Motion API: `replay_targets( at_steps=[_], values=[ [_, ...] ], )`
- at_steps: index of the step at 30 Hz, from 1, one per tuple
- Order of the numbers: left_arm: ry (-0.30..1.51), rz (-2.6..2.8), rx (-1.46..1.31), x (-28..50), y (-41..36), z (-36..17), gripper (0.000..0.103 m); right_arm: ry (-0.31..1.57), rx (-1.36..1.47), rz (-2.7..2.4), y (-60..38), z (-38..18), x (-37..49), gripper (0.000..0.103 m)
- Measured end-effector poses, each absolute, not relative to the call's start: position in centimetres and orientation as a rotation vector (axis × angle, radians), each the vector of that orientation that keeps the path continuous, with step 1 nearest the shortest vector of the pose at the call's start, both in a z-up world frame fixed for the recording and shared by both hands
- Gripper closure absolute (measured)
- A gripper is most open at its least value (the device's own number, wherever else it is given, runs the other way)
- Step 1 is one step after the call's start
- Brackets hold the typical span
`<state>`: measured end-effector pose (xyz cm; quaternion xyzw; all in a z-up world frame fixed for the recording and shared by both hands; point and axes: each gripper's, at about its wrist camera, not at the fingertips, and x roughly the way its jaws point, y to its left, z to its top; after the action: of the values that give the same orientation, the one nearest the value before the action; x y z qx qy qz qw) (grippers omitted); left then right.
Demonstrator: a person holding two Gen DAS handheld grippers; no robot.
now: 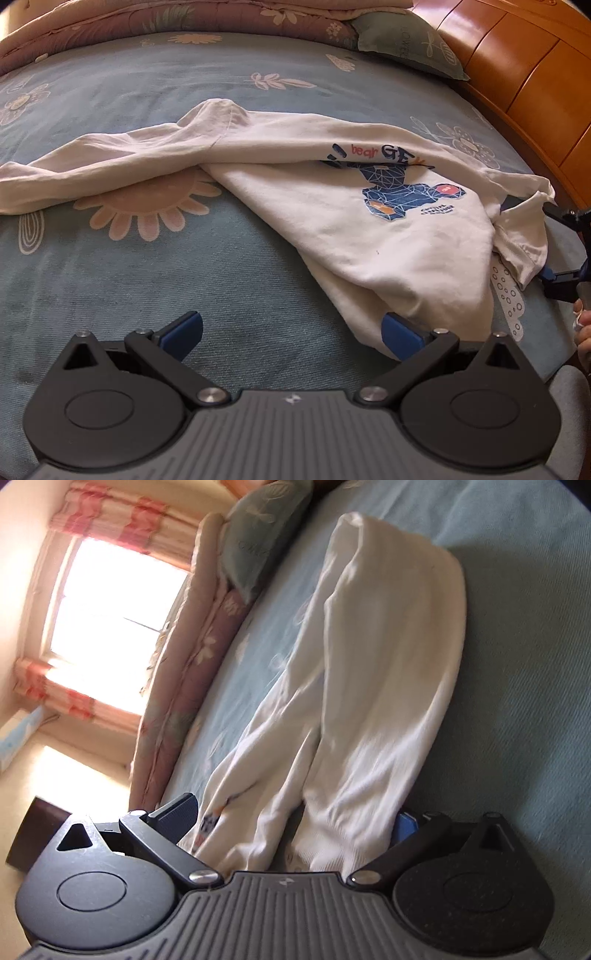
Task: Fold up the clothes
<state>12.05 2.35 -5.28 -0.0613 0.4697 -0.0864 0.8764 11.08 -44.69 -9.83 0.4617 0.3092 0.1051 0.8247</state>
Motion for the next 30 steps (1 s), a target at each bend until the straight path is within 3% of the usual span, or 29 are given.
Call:
replay_targets(
  at_steps=[4, 6, 7, 9, 10, 12, 21, 30],
  values=[
    [0.986, -0.182, -0.139, 12.0, 2.4, -5.6, 0.001, 0.637, 0.978, 0.165, -44.7, -10.0, 11.0, 0.008],
    [0.997, -0.185, -0.158, 12.0, 2.7, -5.9, 0.001, 0.629, 1.001, 0.134, -45.2, -10.5, 10.8, 0.030],
    [1.002, -0.187, -0.168, 12.0, 2.8, -6.1, 0.001, 0.627, 1.012, 0.122, -45.5, -10.9, 10.7, 0.037],
    [1.005, -0.192, -0.182, 11.9, 3.0, -6.5, 0.001, 0.623, 1.035, 0.098, -46.2, -11.7, 10.3, 0.064],
    [0.999, -0.197, -0.183, 11.9, 3.1, -6.8, 0.001, 0.625, 1.045, 0.092, -46.6, -12.1, 10.2, 0.071],
    [0.985, -0.207, -0.165, 11.8, 3.0, -6.9, 0.001, 0.628, 1.081, 0.079, -47.2, -13.0, 9.9, 0.100],
    [0.959, -0.227, -0.125, 11.9, 2.9, -7.2, 0.001, 0.676, 1.129, 0.054, -47.5, -12.8, 10.3, 0.099],
    [0.932, -0.239, -0.121, 11.7, 3.1, -7.4, 0.001, 0.682, 0.940, -0.042, -51.3, -7.9, 10.6, 0.095]
  ],
)
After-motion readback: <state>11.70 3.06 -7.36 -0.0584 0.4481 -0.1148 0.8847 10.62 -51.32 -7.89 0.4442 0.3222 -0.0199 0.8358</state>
